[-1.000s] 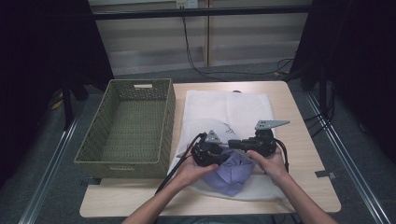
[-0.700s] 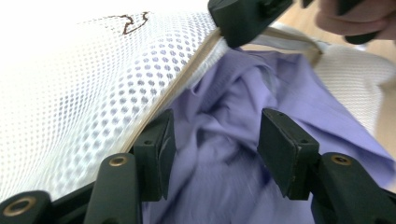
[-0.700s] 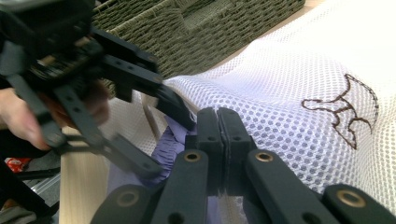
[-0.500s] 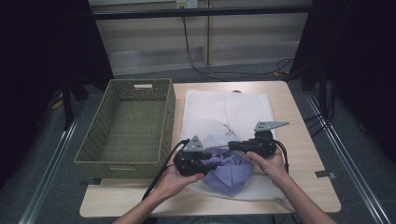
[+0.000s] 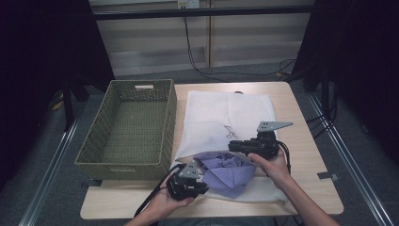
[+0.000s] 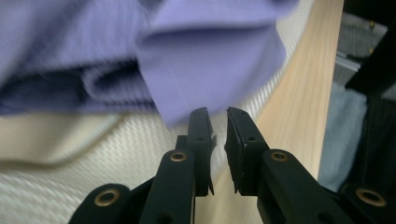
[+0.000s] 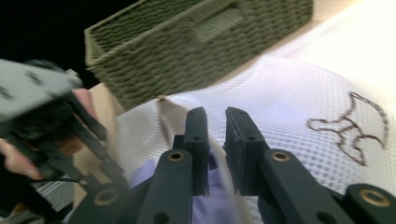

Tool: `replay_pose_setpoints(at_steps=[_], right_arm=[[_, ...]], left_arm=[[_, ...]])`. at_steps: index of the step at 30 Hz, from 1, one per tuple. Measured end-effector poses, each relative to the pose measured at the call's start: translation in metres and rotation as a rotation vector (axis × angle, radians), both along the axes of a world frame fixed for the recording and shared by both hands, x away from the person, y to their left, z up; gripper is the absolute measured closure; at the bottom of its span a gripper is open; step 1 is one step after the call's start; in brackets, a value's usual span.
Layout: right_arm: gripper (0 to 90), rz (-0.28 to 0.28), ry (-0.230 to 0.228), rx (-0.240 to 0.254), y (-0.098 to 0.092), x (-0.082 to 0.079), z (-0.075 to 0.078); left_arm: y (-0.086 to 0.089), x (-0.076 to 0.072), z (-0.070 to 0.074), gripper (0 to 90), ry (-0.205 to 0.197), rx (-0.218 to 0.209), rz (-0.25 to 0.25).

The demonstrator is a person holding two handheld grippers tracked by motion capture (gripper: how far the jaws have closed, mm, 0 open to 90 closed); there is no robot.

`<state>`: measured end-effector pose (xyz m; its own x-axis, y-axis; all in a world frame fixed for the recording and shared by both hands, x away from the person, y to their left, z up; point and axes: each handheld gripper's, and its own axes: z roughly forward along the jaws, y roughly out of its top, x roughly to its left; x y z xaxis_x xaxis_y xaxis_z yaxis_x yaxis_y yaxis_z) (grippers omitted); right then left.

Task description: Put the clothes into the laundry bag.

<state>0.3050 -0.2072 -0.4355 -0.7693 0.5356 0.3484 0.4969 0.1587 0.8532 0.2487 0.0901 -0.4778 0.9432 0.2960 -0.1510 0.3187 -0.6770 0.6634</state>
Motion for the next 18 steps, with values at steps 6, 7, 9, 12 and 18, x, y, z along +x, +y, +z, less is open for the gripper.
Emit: replay_pose_setpoints(at_steps=[6,7,9,12,18], right_arm=[[71.7,0.087,0.024,-0.013,0.007,-0.025,-0.001],[69.1,0.094,0.041,-0.025,0.009,-0.029,-0.004],[65.8,0.120,0.058,-0.045,0.011,-0.034,-0.010],[58.6,0.147,0.073,-0.076,0.013,-0.041,-0.017],[40.7,0.178,0.077,-0.131,0.015,-0.047,-0.030]], left_arm=[[-0.009,-0.003,-0.006,84.7,0.015,-0.027,-0.033],[-0.011,-0.003,-0.006,84.8,0.011,-0.012,-0.044],[-0.018,-0.003,-0.009,85.1,0.006,-0.013,-0.058],[-0.030,-0.006,-0.012,85.7,0.010,-0.018,-0.074],[-0.036,-0.006,-0.016,86.5,0.010,-0.020,-0.083]])
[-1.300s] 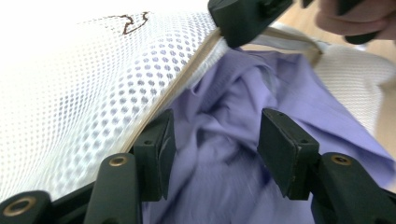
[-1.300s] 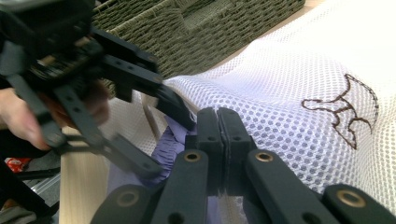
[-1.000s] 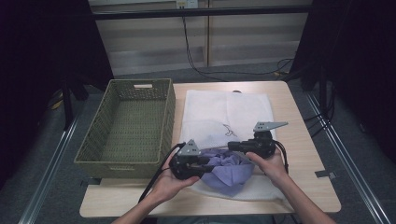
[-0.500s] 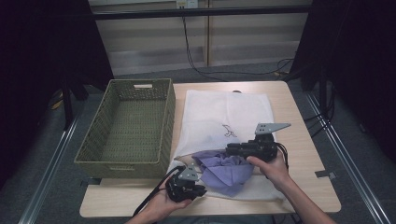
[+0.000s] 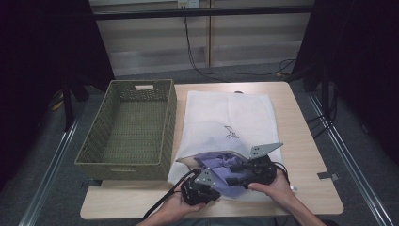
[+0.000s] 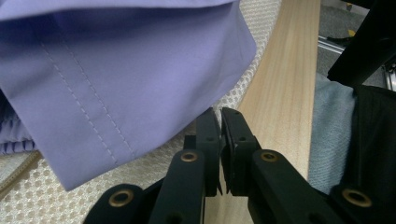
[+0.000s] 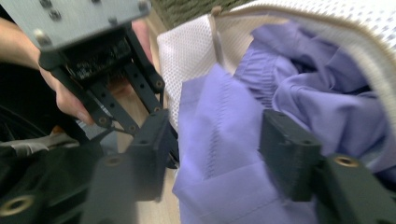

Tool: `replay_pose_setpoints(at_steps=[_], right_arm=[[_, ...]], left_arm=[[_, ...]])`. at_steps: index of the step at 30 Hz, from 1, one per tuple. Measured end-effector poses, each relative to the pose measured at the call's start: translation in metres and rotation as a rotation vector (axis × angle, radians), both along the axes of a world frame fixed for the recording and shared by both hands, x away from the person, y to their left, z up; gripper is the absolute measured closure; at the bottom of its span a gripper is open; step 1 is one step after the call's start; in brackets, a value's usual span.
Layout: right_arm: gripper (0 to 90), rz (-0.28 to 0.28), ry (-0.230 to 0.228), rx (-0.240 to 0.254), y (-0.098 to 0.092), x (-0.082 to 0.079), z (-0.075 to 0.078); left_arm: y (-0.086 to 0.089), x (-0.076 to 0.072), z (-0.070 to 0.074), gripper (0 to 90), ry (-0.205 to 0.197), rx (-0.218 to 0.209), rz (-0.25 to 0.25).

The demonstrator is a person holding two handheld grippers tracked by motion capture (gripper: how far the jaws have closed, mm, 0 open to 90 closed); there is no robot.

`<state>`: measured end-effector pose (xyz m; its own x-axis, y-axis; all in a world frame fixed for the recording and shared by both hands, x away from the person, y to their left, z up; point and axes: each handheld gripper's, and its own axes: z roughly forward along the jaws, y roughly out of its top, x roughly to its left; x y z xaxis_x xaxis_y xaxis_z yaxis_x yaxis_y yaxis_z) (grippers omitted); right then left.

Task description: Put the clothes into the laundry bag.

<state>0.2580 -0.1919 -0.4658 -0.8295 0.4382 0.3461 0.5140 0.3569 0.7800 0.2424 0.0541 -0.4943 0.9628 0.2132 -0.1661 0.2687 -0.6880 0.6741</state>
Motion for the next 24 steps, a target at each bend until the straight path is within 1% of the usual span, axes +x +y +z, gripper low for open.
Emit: replay_pose_setpoints(at_steps=[1,2,3,6,7,8,9,10,11,12,15,16,17,18,19,20,21,22,23,24], right_arm=[[37.0,-0.002,0.000,-0.008,0.002,-0.001,-0.002],[35.9,0.000,-0.011,-0.034,0.004,-0.001,-0.004],[34.6,-0.002,-0.013,-0.053,0.006,-0.001,-0.004],[30.9,0.003,-0.009,-0.068,0.011,0.001,-0.008],[30.7,0.000,-0.002,-0.076,0.012,0.002,-0.010],[30.7,0.003,-0.003,-0.084,0.013,0.004,-0.012],[30.7,0.006,-0.004,-0.088,0.014,0.006,-0.014],[30.7,0.002,-0.001,-0.089,0.014,0.007,-0.016],[30.8,-0.003,0.001,-0.091,0.015,0.008,-0.017],[30.8,-0.007,0.000,-0.095,0.016,0.009,-0.019],[30.8,-0.012,-0.007,-0.115,0.017,0.010,-0.022],[30.7,-0.014,-0.011,-0.115,0.017,0.011,-0.023],[30.7,-0.016,-0.010,-0.115,0.018,0.011,-0.025],[30.6,-0.016,-0.007,-0.122,0.019,0.011,-0.026],[30.6,-0.013,-0.009,-0.128,0.019,0.011,-0.027],[30.6,-0.022,-0.005,-0.130,0.020,0.011,-0.028],[30.9,-0.025,-0.004,-0.134,0.021,0.011,-0.028],[31.3,-0.025,-0.013,-0.145,0.022,0.011,-0.029],[31.5,-0.028,-0.019,-0.152,0.023,0.010,-0.030],[31.7,-0.029,-0.026,-0.160,0.024,0.010,-0.030]], left_arm=[[0.000,0.000,0.001,86.4,0.000,0.008,-0.004],[0.000,0.000,0.000,86.4,-0.004,0.001,-0.003],[0.001,0.000,0.001,86.4,-0.014,0.013,-0.017],[0.001,0.001,0.000,86.4,-0.010,0.010,-0.019],[0.001,0.001,0.000,86.3,-0.010,0.002,-0.017],[0.001,0.001,0.000,86.3,-0.012,0.003,-0.021],[0.001,0.001,0.000,86.2,-0.004,-0.005,-0.012],[0.001,0.000,0.002,85.9,-0.017,0.032,-0.002],[0.001,0.001,-0.001,85.7,0.005,-0.011,-0.008],[0.001,0.000,0.002,85.7,-0.014,0.032,-0.003],[0.000,0.000,0.002,84.9,-0.018,0.031,-0.003],[0.000,0.000,0.002,84.6,-0.013,0.037,-0.005],[-0.001,0.000,0.000,84.0,0.005,-0.005,-0.010],[-0.001,0.000,0.001,83.6,0.000,0.015,-0.017],[-0.001,-0.001,0.001,83.3,0.006,0.006,-0.013],[-0.001,-0.001,0.003,83.3,-0.007,0.042,-0.007],[-0.001,-0.001,0.003,83.3,-0.007,0.036,-0.006],[-0.002,-0.001,0.003,83.3,-0.009,0.037,-0.005],[-0.001,0.000,0.003,83.0,-0.003,0.038,-0.015],[-0.002,0.000,0.001,82.8,0.000,0.017,-0.027]])
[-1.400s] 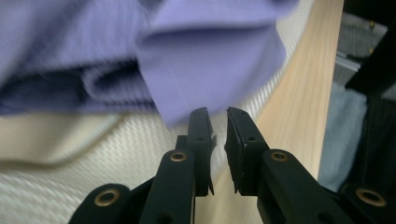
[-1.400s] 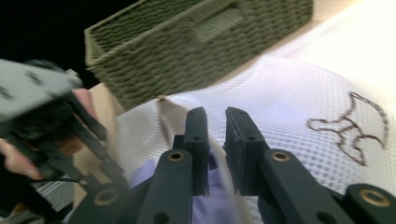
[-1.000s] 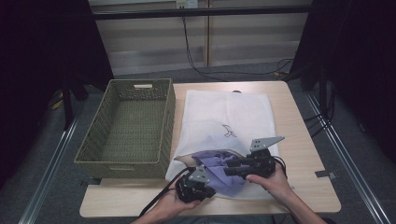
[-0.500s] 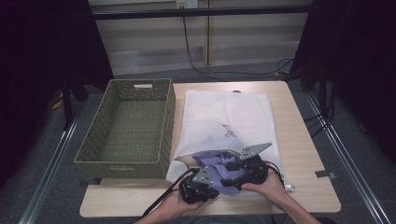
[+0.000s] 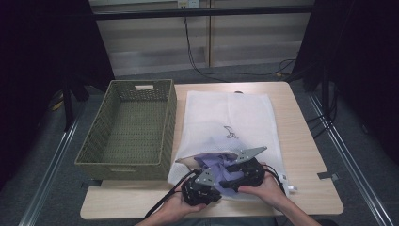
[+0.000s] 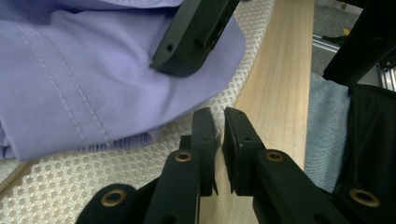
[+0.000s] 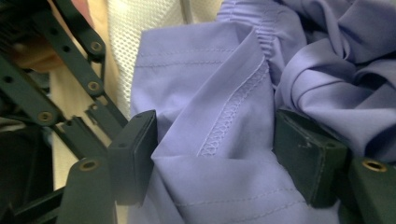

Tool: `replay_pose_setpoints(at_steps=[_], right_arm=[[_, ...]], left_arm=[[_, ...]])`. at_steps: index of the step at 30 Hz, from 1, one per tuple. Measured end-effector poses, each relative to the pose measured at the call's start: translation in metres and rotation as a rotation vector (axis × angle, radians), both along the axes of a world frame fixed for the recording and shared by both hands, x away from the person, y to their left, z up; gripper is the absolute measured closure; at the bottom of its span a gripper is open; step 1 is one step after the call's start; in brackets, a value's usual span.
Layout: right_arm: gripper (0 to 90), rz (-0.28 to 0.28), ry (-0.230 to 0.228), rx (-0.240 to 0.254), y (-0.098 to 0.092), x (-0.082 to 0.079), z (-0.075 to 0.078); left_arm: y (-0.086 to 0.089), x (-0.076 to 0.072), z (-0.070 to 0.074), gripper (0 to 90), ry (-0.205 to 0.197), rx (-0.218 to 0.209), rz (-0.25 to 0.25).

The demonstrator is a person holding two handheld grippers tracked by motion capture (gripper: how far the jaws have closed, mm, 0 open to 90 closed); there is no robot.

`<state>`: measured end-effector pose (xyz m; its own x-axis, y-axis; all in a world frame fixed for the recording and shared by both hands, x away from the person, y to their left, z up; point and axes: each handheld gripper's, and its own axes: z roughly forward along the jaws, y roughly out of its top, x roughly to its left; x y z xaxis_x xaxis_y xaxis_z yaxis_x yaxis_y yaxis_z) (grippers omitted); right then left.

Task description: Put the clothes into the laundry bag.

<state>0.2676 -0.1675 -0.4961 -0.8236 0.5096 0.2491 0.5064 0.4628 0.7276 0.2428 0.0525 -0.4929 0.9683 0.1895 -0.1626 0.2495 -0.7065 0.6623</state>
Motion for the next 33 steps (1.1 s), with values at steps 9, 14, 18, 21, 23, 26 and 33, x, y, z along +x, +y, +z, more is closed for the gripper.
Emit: replay_pose_setpoints(at_steps=[9,14,18,21,23,26,33], right_arm=[[48.4,-0.009,-0.027,-0.053,0.000,0.003,-0.002],[51.2,-0.006,-0.063,-0.080,0.001,0.001,-0.002],[54.0,-0.019,-0.064,-0.082,0.001,0.001,-0.002],[54.9,-0.024,-0.064,-0.081,0.002,0.001,-0.002],[55.6,-0.029,-0.064,-0.093,0.002,0.000,-0.001],[58.5,-0.033,-0.061,-0.095,0.002,0.000,0.000],[73.9,-0.031,-0.059,-0.078,0.000,0.002,0.002]], left_arm=[[-0.006,-0.002,0.002,81.8,-0.008,0.023,0.002],[-0.011,-0.001,0.001,81.7,0.007,0.009,-0.016],[-0.012,-0.001,0.001,81.1,0.012,0.005,-0.019],[-0.013,0.000,0.001,80.9,-0.004,0.007,-0.014],[-0.014,0.000,0.000,80.2,0.004,-0.004,-0.018],[-0.018,0.001,0.000,79.7,0.005,-0.011,-0.017],[-0.020,0.001,-0.001,79.0,0.013,-0.019,-0.046]])
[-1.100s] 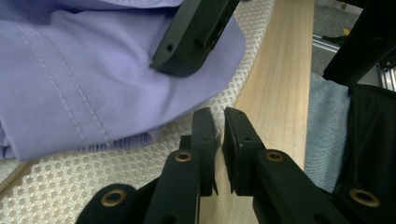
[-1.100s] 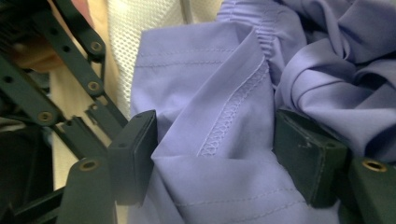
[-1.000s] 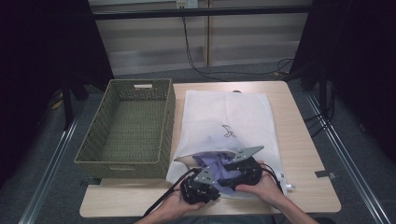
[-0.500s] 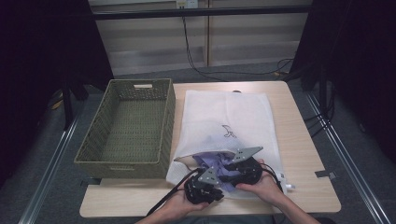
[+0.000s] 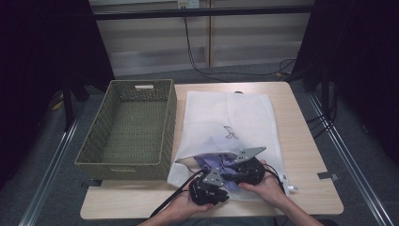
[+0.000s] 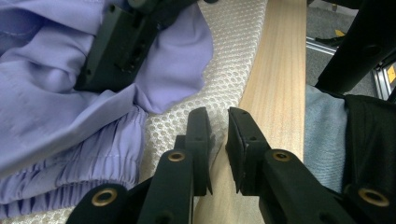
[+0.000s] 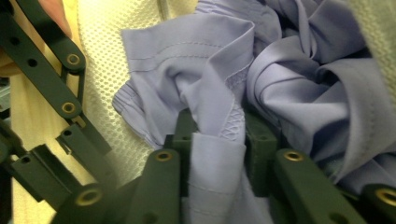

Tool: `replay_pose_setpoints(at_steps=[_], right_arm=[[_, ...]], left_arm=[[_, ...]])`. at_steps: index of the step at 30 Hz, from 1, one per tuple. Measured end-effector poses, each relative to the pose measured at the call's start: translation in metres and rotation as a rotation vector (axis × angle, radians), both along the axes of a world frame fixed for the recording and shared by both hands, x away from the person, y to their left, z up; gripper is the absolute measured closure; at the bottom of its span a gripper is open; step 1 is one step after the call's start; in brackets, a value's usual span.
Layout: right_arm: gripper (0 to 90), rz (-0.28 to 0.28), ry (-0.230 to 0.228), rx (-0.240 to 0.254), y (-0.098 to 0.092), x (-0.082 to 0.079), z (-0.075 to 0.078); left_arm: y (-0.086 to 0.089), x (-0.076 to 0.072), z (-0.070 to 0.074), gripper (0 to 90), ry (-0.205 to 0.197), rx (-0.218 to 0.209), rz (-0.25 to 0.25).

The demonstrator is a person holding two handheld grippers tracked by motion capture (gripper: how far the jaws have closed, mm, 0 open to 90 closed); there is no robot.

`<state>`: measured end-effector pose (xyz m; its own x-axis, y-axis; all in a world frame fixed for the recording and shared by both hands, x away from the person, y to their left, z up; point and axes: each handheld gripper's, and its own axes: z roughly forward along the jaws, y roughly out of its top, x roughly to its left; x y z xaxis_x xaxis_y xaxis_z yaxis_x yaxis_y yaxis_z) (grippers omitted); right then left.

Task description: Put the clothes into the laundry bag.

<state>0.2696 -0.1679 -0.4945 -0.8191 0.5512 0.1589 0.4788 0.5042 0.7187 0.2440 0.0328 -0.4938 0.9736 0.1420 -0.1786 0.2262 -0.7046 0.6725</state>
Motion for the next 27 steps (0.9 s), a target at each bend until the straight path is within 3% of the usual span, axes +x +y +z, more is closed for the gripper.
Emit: replay_pose_setpoints(at_steps=[1,2,3,4,6,8,9,11,17,22,23,24,27], right_arm=[[75.4,-0.003,0.004,0.004,0.000,0.000,0.000],[76.4,-0.008,0.004,0.005,0.000,0.001,0.000],[77.2,-0.011,0.006,0.002,0.000,0.001,0.001],[78.0,-0.009,0.012,0.010,0.000,0.001,0.001],[78.8,-0.013,0.022,0.017,-0.001,0.002,0.001],[79.3,-0.017,0.024,0.023,-0.001,0.003,0.002],[79.5,-0.024,0.025,0.018,-0.001,0.003,0.002],[79.6,-0.021,0.025,0.025,0.000,0.005,0.003],[79.6,-0.031,0.020,0.036,0.000,0.010,0.004],[79.5,-0.042,0.018,0.038,0.000,0.014,0.006],[79.4,-0.039,0.021,0.042,0.001,0.015,0.006],[79.4,-0.039,0.021,0.039,0.001,0.016,0.006],[79.4,-0.044,0.025,0.042,0.000,0.017,0.006]], left_arm=[[-0.001,-0.001,-0.001,79.0,-0.011,-0.011,0.012],[0.001,0.001,0.001,79.0,0.010,0.006,-0.011],[0.000,-0.001,0.001,79.0,-0.023,0.020,0.017],[0.000,-0.001,-0.001,79.0,-0.014,-0.008,0.014],[-0.001,-0.002,-0.001,79.0,-0.032,-0.004,0.004],[0.000,-0.001,0.001,79.0,-0.028,0.017,-0.004],[-0.001,-0.001,-0.002,79.4,-0.019,-0.017,0.005],[0.000,0.000,0.000,81.2,-0.023,0.007,0.002],[0.001,0.001,0.000,82.9,-0.025,0.010,0.004],[0.001,0.001,-0.003,82.8,-0.009,-0.031,0.017],[0.001,0.001,-0.003,82.8,-0.011,-0.031,0.017],[0.001,0.002,-0.001,82.8,-0.015,-0.003,0.006],[0.001,0.001,-0.001,82.9,-0.018,0.002,0.005]])
